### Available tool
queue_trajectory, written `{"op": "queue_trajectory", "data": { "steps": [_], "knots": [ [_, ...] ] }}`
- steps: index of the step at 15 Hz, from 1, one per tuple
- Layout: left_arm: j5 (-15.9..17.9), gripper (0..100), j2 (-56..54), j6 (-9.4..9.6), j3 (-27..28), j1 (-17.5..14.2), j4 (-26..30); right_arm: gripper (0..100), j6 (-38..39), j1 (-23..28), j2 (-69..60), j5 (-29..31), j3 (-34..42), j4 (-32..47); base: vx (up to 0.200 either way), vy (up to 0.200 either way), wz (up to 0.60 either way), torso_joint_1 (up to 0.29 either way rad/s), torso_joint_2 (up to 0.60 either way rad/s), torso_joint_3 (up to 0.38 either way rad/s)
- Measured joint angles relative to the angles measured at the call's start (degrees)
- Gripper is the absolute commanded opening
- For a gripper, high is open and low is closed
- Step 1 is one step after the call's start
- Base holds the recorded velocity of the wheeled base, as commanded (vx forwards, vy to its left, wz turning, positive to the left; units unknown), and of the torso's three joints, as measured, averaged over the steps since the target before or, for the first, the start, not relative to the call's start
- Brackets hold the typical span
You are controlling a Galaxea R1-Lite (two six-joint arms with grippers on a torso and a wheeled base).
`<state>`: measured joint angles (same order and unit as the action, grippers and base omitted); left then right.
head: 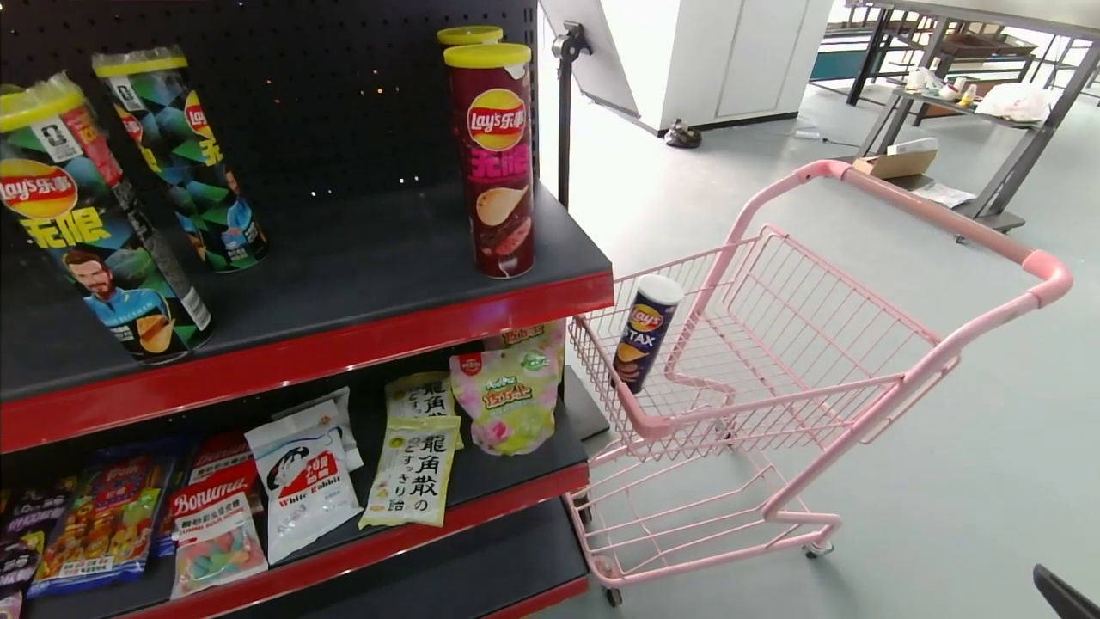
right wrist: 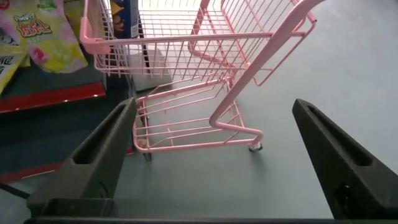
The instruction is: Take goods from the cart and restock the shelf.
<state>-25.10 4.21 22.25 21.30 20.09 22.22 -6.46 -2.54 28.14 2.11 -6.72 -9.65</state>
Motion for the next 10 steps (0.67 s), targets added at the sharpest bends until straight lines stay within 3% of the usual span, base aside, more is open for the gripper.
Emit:
{"op": "queue_trajectory", "data": {
  "steps": [1,3,7,10],
  "knots": [
    [0.0,100,0.0,0.00,0.0,0.0,0.0,100,0.0,0.0,0.0,0.0,0.1,0.0,0.000,0.000,0.00,-0.163,0.53,0.373],
    [0.0,100,0.0,0.00,-0.1,0.0,0.1,100,0.0,0.0,-0.2,-0.1,0.7,0.0,0.200,0.000,0.00,-0.090,0.29,0.202],
    [-0.1,100,0.0,0.00,-0.1,0.0,0.1,100,0.0,-0.1,0.0,-0.4,0.6,0.0,0.200,0.000,0.00,-0.016,0.06,0.046],
    [0.0,100,0.0,0.06,-0.1,0.0,0.0,100,0.7,-0.4,3.0,-2.6,-1.9,-0.5,0.000,0.000,0.00,0.000,0.00,0.000]
  ]
}}
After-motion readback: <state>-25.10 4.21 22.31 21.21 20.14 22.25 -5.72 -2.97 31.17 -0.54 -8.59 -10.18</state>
